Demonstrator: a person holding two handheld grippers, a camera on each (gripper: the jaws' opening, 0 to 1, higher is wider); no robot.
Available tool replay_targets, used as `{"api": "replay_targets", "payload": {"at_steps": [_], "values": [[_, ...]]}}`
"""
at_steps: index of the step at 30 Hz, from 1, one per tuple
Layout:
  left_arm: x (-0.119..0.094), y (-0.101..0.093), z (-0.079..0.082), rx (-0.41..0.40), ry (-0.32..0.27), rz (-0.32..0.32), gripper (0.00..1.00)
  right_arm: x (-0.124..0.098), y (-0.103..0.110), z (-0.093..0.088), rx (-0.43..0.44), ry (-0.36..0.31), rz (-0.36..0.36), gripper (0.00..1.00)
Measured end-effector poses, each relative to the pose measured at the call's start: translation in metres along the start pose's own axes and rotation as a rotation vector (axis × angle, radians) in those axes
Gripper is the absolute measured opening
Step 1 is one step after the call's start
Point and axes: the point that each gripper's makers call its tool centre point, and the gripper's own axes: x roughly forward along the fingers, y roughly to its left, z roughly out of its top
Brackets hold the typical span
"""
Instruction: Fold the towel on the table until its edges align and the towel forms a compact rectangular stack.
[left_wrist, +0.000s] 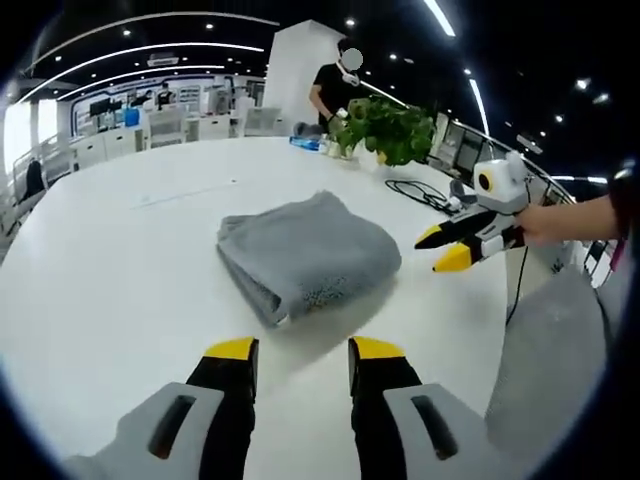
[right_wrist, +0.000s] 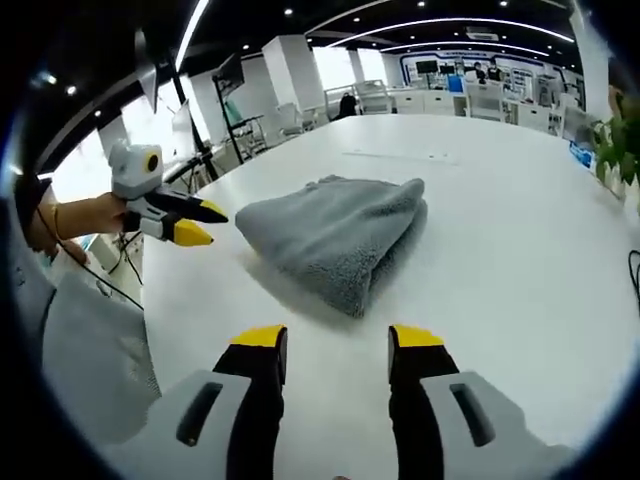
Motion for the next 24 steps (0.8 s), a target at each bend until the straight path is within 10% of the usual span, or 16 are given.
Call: {"api": "replay_targets", "payload": {"at_steps": [12,24], "values": [[-0.017,-0.012,0.000,-0.060,-0.074,0.021,0.50,-0.020,0.003,-0.009,0.031,-0.003,-0.013,0.43],[-0.028,-0.026,-0.022,-0.046,-0.023,0.006,0.57,-0.033,0.015,-0.025,0.083,-0.009,-0.017,0.46]]}}
